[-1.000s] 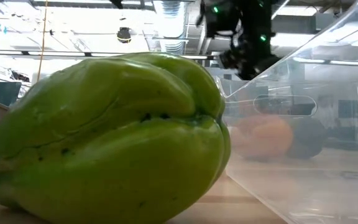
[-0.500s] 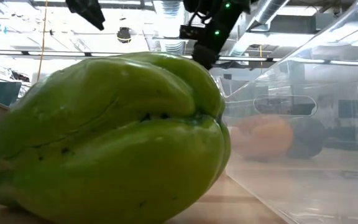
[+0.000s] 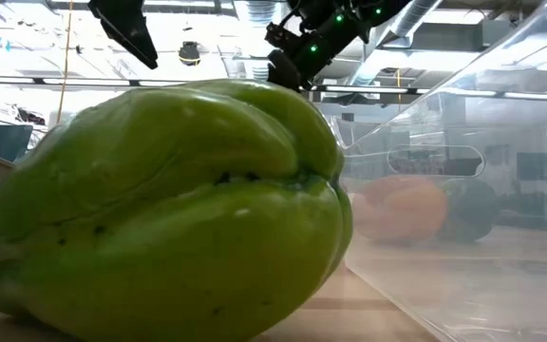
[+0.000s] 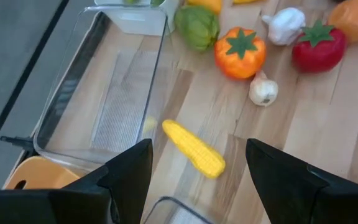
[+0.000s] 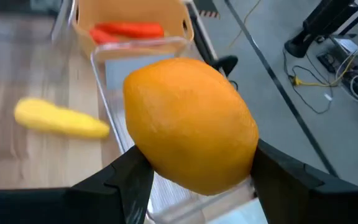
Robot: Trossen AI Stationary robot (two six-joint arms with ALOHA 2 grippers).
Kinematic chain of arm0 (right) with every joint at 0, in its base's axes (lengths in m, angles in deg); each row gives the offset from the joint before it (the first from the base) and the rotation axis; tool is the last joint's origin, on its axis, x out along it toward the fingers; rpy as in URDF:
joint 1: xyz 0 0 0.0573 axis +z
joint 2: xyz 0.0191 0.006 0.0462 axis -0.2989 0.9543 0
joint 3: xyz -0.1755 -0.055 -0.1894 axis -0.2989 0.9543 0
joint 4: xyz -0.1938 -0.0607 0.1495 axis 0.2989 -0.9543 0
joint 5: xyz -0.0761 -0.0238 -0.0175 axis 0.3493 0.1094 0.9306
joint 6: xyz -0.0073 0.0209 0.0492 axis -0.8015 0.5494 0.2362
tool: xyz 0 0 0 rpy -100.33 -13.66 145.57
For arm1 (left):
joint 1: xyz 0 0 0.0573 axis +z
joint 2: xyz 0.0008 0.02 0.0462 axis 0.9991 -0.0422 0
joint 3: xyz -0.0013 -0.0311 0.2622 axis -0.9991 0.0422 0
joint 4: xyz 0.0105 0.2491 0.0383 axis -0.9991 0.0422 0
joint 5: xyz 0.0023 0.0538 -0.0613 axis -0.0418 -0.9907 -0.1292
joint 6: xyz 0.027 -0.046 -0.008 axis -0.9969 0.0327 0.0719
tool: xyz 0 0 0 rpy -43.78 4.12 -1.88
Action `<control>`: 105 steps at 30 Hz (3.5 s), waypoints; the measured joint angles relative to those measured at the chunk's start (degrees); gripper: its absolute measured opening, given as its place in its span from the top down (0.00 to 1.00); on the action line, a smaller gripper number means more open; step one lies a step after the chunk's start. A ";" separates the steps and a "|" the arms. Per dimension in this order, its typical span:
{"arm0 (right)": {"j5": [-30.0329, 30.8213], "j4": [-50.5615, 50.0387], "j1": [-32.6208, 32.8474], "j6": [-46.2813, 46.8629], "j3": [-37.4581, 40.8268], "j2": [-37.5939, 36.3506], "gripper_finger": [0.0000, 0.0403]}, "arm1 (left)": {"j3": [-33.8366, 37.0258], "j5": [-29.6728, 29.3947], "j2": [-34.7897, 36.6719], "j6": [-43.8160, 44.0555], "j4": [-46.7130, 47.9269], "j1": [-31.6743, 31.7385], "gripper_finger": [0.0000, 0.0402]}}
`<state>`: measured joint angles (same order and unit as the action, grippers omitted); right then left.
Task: Sort produce into baskets
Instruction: Put the middle yellow lemon into the top transparent bin, then put the bottom yellow lemon into the top transparent bin
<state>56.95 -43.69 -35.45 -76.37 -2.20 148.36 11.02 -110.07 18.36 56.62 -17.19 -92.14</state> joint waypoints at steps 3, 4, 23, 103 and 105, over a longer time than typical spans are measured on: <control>0.02 1.34 -0.50 1.93 -0.04 -0.11 0.35 | 0.00 -0.02 0.07 -0.01 -0.48 0.00 0.39; 0.02 1.46 -0.65 2.47 -0.04 -0.11 0.35 | 0.00 0.00 0.07 -0.01 -0.57 0.00 0.39; -1.25 4.98 -1.61 5.48 -0.02 -0.04 0.19 | 0.00 0.02 0.04 -0.08 -0.95 0.00 0.39; -1.10 -23.34 29.48 8.96 -0.04 -14.19 0.04 | -0.61 29.84 -32.81 -16.72 -21.42 -17.13 0.12; -1.08 -23.70 29.93 9.01 -0.04 -14.19 0.04 | -0.61 29.83 -32.81 -16.64 -21.34 -17.27 0.12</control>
<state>55.87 -67.38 -5.52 -67.36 -2.24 134.17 10.41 -80.24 -14.45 39.98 -38.53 -109.41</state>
